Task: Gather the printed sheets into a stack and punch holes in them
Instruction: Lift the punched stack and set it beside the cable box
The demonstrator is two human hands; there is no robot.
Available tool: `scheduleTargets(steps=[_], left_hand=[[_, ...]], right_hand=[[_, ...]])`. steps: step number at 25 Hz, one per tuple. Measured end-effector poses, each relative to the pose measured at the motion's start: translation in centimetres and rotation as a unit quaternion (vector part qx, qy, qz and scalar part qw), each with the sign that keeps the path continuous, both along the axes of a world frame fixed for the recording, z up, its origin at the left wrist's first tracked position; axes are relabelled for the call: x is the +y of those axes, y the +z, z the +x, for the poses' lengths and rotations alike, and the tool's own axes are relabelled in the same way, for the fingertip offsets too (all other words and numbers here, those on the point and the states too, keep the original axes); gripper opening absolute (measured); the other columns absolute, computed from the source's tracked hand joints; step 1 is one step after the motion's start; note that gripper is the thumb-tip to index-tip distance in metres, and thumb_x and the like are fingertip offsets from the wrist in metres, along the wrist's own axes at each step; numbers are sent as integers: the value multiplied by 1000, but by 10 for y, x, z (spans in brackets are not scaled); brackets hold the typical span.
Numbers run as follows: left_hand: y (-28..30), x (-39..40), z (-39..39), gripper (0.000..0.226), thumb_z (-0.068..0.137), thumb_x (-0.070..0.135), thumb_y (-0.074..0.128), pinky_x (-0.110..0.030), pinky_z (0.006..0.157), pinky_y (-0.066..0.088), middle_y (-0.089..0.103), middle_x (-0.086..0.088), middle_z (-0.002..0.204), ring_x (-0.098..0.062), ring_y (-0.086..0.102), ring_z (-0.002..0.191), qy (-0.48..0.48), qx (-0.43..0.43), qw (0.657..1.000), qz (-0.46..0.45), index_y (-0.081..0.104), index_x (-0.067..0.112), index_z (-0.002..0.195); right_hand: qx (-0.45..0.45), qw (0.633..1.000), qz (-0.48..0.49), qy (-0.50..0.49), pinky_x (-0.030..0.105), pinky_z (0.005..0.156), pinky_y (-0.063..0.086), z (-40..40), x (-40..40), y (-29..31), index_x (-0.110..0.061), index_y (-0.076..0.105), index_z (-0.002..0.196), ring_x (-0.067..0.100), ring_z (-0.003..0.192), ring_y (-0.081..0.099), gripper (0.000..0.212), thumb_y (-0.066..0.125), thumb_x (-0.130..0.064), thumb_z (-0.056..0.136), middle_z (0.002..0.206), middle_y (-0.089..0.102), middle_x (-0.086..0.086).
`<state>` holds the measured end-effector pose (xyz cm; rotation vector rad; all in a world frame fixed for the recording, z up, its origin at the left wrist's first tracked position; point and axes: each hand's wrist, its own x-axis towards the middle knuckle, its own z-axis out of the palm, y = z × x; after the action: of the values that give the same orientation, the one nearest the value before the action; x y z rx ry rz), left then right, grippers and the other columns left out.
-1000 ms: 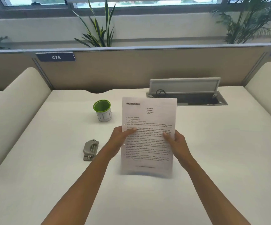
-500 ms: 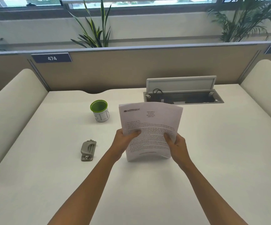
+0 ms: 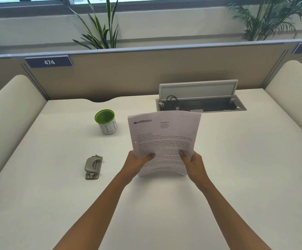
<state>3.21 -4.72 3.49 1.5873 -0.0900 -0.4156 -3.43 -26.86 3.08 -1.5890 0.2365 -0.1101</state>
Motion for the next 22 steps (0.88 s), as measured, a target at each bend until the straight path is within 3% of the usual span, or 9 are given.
scheduleTargets(steps=[3, 6, 11, 15, 19, 22], left_hand=[[2, -6, 11, 25, 78, 40, 84, -19, 72, 60, 80, 9, 106, -12, 77, 96, -7, 41, 999, 1, 78, 38, 103], [-3, -16, 21, 29, 79, 35, 85, -23, 73, 61, 81, 6, 104, -15, 78, 95, -21, 67, 997, 22, 78, 26, 106], [-15, -41, 33, 29, 82, 25, 84, -23, 73, 60, 81, 4, 100, -14, 78, 93, -49, 101, 992, 57, 76, 17, 109], [-22, -69, 48, 25, 85, 20, 81, -23, 68, 60, 81, -3, 102, -18, 79, 89, -14, 94, 994, 44, 77, 11, 108], [-24, -101, 63, 17, 89, 20, 75, -21, 58, 57, 82, -1, 94, -15, 78, 78, -2, 111, 992, 65, 74, 14, 106], [-26, -128, 70, 17, 94, 26, 68, -20, 64, 55, 81, 2, 96, -15, 77, 85, -15, 99, 992, 81, 70, 17, 108]], right_hand=[[29, 999, -17, 34, 32, 91, 59, 6, -13, -3, -16, 68, 124, 15, 108, 73, 28, 50, -28, 105, 117, 76, -1], [73, 996, -39, 31, 39, 100, 55, 10, -25, -12, -14, 64, 129, 17, 113, 70, 30, 48, -27, 106, 123, 73, -1], [133, 990, -46, -18, 41, 98, 55, 14, -49, -29, -16, 66, 125, 19, 109, 70, 25, 55, -17, 102, 120, 74, -3], [156, 986, -26, -47, 42, 99, 55, 15, -80, -38, -22, 68, 121, 18, 107, 72, 24, 58, -16, 100, 120, 75, -3], [156, 984, -15, -88, 42, 100, 54, 17, -121, -43, -17, 66, 125, 21, 111, 70, 26, 57, -14, 101, 121, 73, -2], [157, 981, -29, -111, 38, 96, 52, 23, -160, -41, -18, 65, 122, 22, 107, 70, 23, 56, -12, 102, 122, 72, 3]])
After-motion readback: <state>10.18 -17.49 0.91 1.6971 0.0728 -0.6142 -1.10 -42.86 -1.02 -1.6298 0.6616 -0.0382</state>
